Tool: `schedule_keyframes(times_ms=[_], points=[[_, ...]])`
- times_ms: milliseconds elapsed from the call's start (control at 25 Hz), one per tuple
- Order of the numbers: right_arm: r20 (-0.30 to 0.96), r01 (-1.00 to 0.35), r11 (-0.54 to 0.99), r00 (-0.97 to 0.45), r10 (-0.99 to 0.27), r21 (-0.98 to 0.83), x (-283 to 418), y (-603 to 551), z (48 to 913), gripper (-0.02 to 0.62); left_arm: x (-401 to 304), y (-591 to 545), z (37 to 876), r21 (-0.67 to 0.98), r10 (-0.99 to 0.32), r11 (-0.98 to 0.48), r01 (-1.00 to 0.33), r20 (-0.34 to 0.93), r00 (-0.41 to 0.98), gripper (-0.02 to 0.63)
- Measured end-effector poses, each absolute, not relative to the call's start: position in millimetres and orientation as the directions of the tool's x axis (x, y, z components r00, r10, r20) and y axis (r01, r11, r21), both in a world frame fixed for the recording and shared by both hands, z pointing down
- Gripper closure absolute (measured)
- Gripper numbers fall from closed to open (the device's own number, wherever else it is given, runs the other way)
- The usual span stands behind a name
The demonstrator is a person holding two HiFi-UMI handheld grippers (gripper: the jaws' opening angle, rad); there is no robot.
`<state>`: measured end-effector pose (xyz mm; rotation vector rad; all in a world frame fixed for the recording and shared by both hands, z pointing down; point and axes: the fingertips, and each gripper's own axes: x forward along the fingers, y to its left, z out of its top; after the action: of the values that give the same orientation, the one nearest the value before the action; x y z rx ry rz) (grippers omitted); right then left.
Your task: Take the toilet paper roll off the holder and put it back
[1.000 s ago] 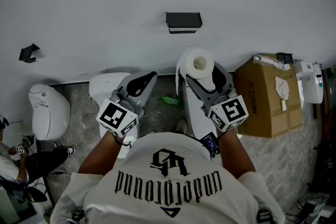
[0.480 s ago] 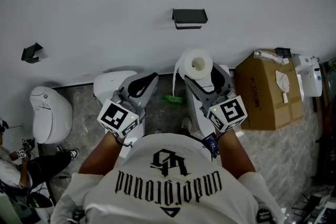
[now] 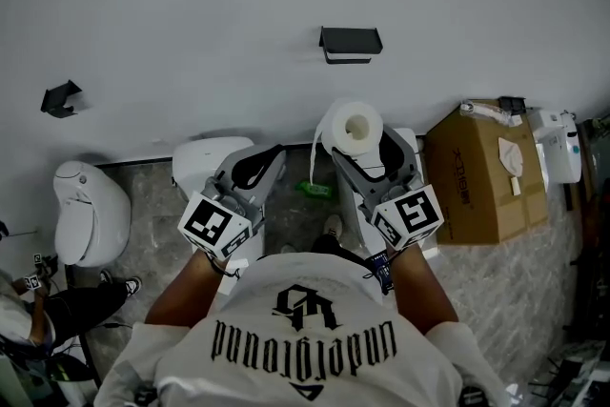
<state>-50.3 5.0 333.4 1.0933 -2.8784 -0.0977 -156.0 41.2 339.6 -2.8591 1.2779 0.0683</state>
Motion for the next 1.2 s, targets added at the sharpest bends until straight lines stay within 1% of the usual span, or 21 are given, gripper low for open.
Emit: schedule_keyframes(times_ms=[520, 1200], points=[[0.041, -0.625, 0.777, -0.777, -0.628, 0.072, -56.0, -53.5, 335.8, 0.258, -162.0, -9.0, 349.1, 0.043, -0.786, -0.618, -0.785, -0.042, 0.617, 0.592], [0.036, -0.566, 0.823, -0.823, -0.568, 0.04, -17.7, -175.4, 344.1, 0.258, -115.4, -132.6, 376.7, 0.068, -0.837, -0.547, -0.835, 0.002, 0.548, 0.592]])
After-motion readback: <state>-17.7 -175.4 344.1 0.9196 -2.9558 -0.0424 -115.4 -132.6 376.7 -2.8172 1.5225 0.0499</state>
